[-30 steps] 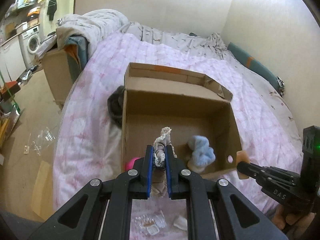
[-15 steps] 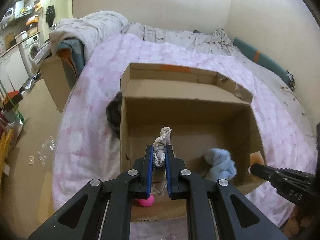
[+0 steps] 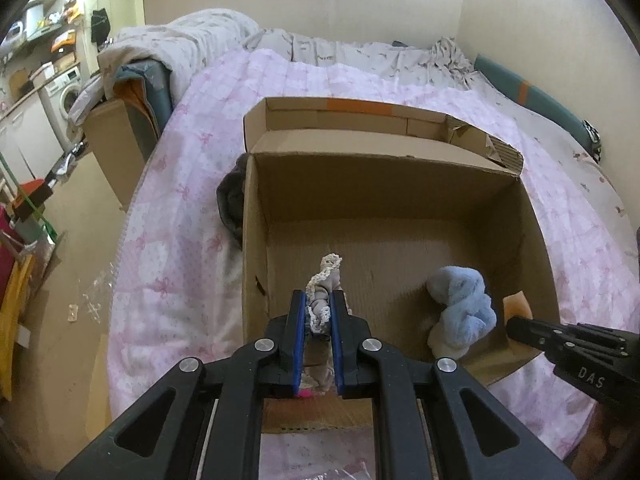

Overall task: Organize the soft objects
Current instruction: 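Lower the lace scrunchie and tan cylinder into the box and open both tools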

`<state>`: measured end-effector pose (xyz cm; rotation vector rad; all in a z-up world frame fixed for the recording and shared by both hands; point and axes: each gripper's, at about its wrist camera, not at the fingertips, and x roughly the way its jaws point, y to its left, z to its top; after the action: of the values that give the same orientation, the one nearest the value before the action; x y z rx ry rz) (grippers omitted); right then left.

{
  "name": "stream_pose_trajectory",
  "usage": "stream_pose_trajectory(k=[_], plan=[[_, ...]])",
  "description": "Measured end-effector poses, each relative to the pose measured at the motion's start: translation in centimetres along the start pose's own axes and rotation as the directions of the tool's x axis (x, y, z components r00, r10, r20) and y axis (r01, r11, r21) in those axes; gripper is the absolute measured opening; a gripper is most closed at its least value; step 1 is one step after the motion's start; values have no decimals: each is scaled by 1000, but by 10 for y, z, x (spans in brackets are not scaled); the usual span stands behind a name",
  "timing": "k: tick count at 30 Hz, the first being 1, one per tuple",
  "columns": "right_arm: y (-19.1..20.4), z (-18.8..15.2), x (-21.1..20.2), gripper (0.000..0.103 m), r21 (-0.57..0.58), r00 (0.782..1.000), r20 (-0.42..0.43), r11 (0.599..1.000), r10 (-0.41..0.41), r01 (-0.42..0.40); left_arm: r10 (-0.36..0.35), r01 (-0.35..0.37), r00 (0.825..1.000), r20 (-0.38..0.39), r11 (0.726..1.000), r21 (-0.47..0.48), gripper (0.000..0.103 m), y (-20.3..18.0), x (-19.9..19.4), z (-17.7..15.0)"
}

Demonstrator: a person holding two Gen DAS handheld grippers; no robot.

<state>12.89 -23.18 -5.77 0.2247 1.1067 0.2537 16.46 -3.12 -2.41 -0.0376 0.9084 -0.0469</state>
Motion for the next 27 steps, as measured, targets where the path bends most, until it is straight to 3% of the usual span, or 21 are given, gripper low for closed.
stream_pose_trajectory(k=[12, 17, 22, 24, 27], plan=[[-3, -1, 4, 8, 16, 1000, -6, 1000, 15, -15, 0, 1, 1000, -21, 999, 47, 14, -9, 1, -5], [-5, -1, 4, 8, 23, 1000, -3, 1000, 15, -15, 8, -7, 1000, -20, 999, 41, 30, -7, -1, -4], [-6, -1, 5, 8, 30, 1000, -2, 999, 20, -20, 7, -8, 1000, 11, 1000, 27, 58, -5, -7, -3], [-7, -1, 3, 10, 32, 1000, 4, 999, 22, -22, 15, -15, 1000, 18, 999, 29, 58, -6, -9, -3], [-10, 0, 0, 22, 52, 999, 17, 998, 43, -44, 22, -22, 1000, 10, 999, 35, 59, -7, -8, -3]])
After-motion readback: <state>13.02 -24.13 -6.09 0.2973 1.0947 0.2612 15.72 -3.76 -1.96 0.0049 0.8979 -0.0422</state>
